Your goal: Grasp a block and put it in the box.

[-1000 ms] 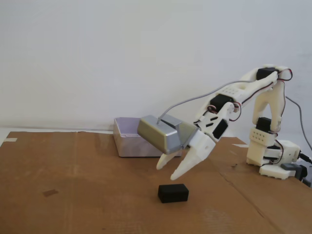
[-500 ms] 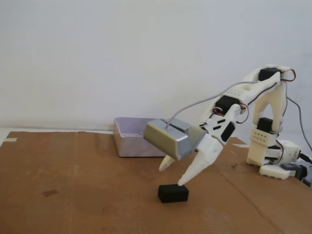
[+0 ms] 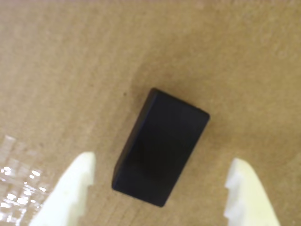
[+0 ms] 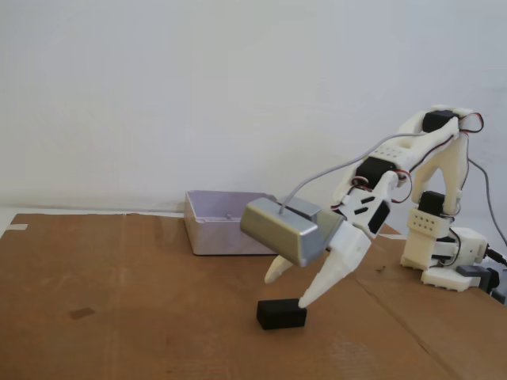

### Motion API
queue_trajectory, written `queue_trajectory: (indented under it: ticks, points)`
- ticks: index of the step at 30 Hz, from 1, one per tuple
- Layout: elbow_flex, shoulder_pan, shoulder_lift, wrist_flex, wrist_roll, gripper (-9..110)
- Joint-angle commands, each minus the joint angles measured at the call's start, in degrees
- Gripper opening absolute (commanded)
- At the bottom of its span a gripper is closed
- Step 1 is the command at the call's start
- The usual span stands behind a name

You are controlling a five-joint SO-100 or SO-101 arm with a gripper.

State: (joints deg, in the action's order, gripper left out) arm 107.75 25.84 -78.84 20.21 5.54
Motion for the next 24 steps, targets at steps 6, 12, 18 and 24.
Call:
queue_trajectory:
  ticks: [6, 12, 18, 24]
  points:
    - [-6.77, 0.26, 0.35, -2.11, 3.08, 34]
    - [-6.68, 0.44, 1.49, -2.20, 3.08, 34]
    - [-6.86, -0.18, 2.46, -2.64, 3.08, 34]
    - [-6.94, -0.18, 3.78, -2.81, 3.16, 33]
